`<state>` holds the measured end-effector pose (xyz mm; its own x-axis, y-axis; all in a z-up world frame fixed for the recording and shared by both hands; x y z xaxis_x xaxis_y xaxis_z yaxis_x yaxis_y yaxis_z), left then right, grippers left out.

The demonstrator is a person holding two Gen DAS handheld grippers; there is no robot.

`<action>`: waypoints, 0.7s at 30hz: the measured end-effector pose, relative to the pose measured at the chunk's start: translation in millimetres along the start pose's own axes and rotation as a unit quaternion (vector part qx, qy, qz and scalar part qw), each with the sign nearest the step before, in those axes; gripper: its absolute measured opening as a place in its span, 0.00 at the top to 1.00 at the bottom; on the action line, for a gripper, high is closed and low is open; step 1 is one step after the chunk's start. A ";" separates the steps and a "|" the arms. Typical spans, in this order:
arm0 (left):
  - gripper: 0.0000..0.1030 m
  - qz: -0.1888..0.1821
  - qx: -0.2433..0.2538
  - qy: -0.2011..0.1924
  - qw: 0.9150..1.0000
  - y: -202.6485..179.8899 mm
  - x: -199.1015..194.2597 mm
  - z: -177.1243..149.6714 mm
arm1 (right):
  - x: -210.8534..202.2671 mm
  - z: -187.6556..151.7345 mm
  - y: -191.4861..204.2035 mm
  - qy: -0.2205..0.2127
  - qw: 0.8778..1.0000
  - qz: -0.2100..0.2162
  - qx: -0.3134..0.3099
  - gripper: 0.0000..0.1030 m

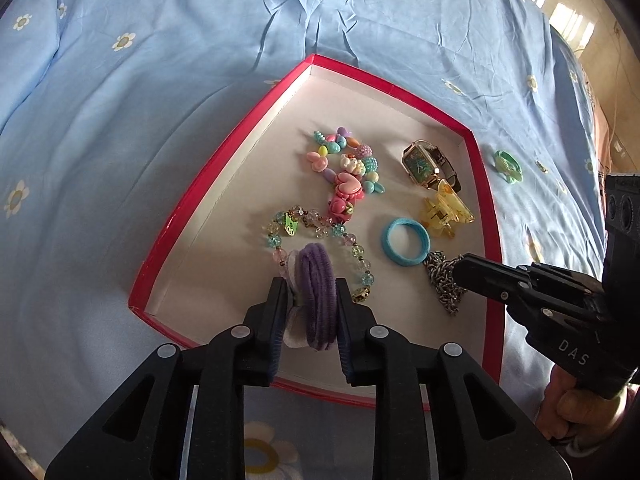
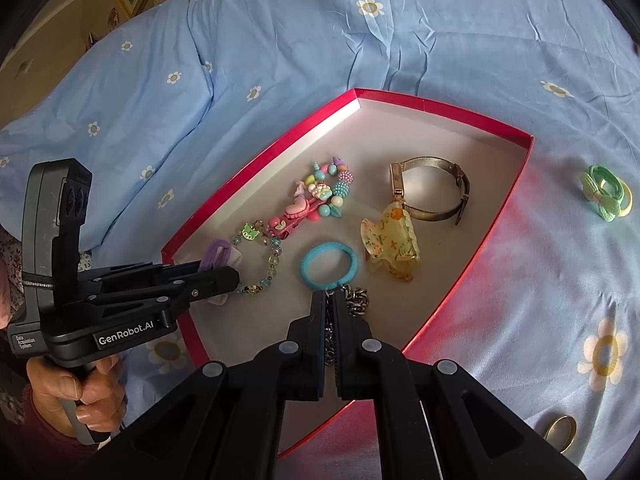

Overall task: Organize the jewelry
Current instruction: 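Open both tools to release the hair tie and chain in the box, then move both tools toward the gold ring and black bead bracelet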

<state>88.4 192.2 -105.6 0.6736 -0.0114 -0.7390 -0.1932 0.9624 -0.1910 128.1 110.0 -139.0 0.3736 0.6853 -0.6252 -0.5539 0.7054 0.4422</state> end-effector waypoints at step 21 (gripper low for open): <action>0.42 0.006 -0.008 -0.019 1.000 -10.6 -19.8 2.9 | -44.7 10.1 -8.0 -0.038 0.999 0.004 0.019 0.61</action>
<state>79.2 183.0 -87.1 0.6979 0.0115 -0.7161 -0.2134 0.9578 -0.1925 123.3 75.6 -108.2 0.4248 0.7022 -0.5714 -0.5286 0.7048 0.4731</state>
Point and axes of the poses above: each gripper's, at about its wrist camera, not at the fingertips, and x roughly the way its jaws point, y to its left, z to its top, the point moved 6 cm from there along x, roughly the way its jaws point, and after that the axes turned 11 degrees about -y, right-handed, at the moved point
